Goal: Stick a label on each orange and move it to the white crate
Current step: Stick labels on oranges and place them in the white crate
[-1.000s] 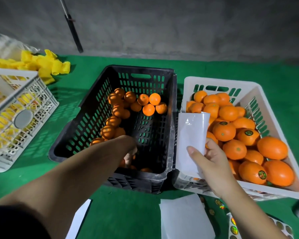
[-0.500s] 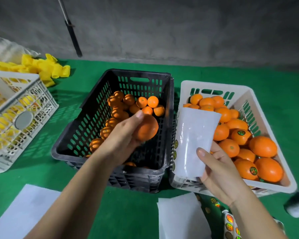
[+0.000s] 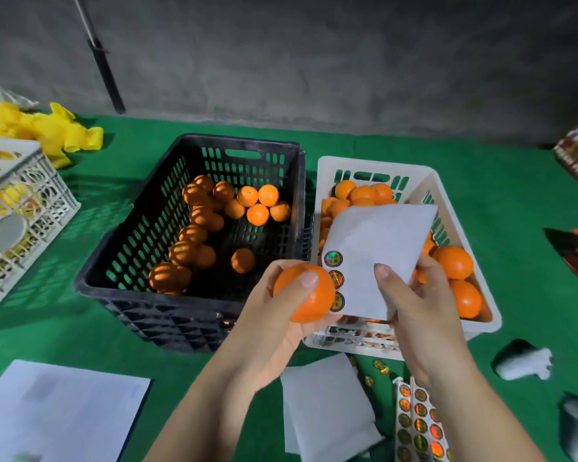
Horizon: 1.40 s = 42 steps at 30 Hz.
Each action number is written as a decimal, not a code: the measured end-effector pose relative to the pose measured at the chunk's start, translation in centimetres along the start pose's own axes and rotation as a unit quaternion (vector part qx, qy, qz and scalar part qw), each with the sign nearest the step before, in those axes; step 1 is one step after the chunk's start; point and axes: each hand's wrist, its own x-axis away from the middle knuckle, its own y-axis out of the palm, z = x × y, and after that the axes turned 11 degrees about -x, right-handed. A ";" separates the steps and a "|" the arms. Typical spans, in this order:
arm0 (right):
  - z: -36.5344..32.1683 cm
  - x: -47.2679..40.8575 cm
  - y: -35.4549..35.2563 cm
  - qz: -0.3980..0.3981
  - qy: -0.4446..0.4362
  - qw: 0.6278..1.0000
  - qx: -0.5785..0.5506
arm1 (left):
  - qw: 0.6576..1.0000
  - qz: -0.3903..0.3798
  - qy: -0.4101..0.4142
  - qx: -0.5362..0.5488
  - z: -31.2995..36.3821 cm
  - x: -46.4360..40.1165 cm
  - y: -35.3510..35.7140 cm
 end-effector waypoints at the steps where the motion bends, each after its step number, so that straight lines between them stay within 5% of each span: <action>1: -0.1 0.3 -0.1 0.046 -0.049 0.991 0.117 | 1.000 0.007 0.005 -0.029 -0.1 0.2 0.1; 4: -0.8 1.3 -0.9 0.102 -0.309 0.843 0.429 | 0.984 0.027 0.041 -0.172 -0.3 1.1 0.2; 5: -1.3 1.5 -1.0 0.040 -0.375 0.806 0.457 | 0.974 0.019 0.062 -0.218 -0.2 1.4 0.3; 8: -2.1 1.7 -1.3 -0.178 -0.400 0.778 0.451 | 0.950 -0.026 0.115 -0.290 -0.1 2.2 0.5; 11: -2.9 1.6 -1.3 -0.248 -0.349 0.795 0.430 | 0.925 -0.056 0.157 -0.342 0.5 2.7 0.4; 16: -3.7 1.5 -1.6 -0.250 -0.324 0.817 0.406 | 0.882 -0.090 0.190 -0.421 1.3 2.9 0.1; 25: -4.9 1.2 -1.9 -0.281 -0.247 0.845 0.383 | 0.880 -0.098 0.197 -0.422 1.0 2.7 0.6; 30: -4.9 1.1 -1.5 -0.258 -0.310 0.811 0.424 | 0.876 -0.097 0.214 -0.422 1.2 2.6 0.8; 37: -5.8 2.1 -1.1 -0.081 -0.368 0.860 0.345 | 0.882 -0.063 0.225 -0.410 1.2 2.7 1.1; 42: -4.9 4.0 0.0 -0.203 -0.426 0.801 0.369 | 0.906 -0.077 0.202 -0.363 0.8 2.6 2.0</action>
